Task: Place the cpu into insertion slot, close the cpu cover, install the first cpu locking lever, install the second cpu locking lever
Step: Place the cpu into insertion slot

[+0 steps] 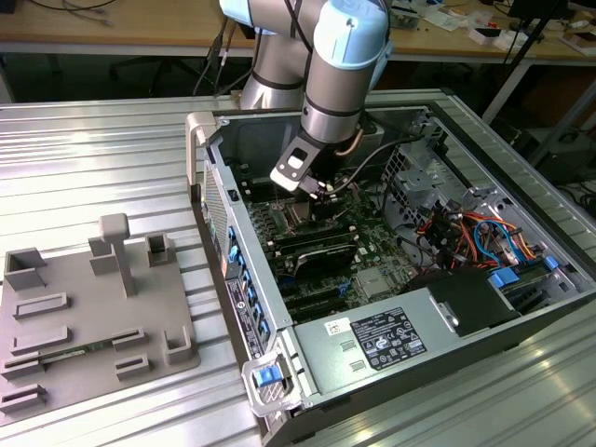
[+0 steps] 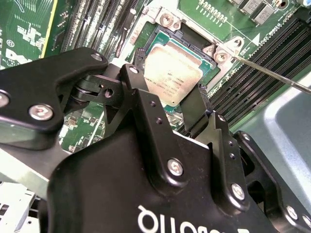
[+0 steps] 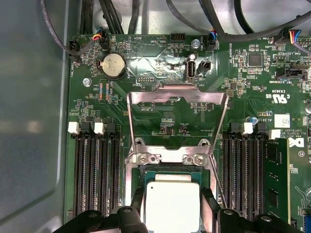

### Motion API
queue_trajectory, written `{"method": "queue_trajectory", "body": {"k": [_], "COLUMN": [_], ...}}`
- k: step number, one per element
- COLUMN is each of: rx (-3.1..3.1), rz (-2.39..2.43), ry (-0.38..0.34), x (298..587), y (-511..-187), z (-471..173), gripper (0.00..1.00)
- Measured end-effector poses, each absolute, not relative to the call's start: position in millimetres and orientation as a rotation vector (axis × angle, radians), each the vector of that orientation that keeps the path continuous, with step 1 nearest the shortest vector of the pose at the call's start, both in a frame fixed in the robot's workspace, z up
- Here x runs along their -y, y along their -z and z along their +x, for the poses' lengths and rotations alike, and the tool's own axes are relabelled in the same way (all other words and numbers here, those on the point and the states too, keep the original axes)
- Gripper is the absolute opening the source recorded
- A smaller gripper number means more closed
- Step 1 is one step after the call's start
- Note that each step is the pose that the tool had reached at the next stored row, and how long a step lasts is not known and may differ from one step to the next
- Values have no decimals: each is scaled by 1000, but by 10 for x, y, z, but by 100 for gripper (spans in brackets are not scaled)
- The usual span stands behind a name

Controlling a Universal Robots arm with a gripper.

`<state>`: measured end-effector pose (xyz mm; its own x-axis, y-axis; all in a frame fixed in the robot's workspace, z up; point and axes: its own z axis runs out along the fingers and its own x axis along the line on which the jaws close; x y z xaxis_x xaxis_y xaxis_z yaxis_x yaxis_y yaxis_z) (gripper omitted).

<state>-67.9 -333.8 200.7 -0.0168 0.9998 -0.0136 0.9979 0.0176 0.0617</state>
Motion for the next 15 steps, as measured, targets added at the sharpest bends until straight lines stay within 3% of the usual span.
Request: {"method": "queue_trajectory", "body": {"k": [15], "rx": [-2208], "rz": [2159], "ry": [-54], "x": [3328], "y": [-1982], "z": [-677], "gripper": [55]}}
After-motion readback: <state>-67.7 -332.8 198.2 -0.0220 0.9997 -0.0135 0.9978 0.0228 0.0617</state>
